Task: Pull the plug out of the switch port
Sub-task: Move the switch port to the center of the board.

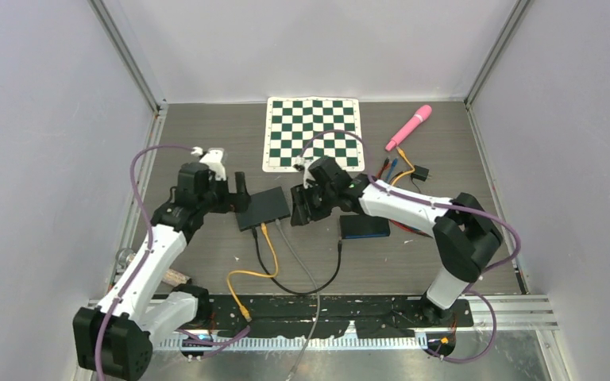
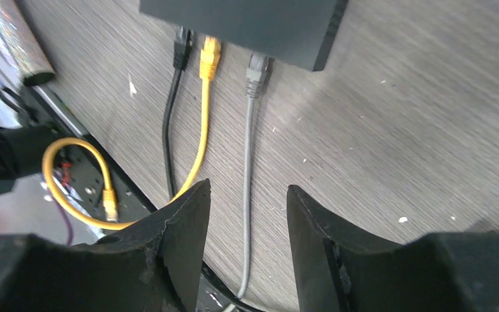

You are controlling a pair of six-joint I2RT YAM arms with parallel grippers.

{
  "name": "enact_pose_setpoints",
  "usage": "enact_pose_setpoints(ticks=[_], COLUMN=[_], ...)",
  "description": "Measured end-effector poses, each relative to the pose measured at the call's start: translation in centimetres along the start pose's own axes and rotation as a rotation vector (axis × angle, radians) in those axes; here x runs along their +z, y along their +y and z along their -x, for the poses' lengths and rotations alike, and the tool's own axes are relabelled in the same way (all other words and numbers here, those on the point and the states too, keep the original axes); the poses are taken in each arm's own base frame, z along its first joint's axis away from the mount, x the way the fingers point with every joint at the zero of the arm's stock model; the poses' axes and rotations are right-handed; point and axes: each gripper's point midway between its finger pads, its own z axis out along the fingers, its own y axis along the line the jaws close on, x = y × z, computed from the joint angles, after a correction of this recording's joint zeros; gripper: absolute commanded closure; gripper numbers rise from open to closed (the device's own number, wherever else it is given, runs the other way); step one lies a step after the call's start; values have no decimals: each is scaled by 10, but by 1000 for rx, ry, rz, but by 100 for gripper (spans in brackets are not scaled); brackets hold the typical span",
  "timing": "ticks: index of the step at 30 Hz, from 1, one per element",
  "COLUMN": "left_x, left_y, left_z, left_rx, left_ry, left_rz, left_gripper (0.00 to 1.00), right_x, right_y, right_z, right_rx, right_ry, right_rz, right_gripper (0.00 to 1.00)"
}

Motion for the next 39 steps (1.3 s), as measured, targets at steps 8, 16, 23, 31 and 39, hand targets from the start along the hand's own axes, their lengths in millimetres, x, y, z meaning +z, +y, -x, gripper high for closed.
enact_pose_setpoints(ticks=[8,16,23,31,39], left_x=[32,48,67,77,85], left_y=[-26,-29,-29,-29,-29], left_z=[-8,-20,-14,-38,-60], left_rx=[367,620,742,807,838], left_ry=[66,121,162,252,339], left_rz=[-120,-229,-236,-284,-312], left_gripper=[0,1,0,1,0], right_x=[-14,-4,20,59,70], right_y=[-16,-15,-13,-19,-18], right_z=[11,-2,11,14,25], right_rx=[134,226,373,558,636], right_ry=[-97,-61,-73,-52,-73], right_rz=[48,113,178,219,244], right_gripper=[46,46,54,56,58])
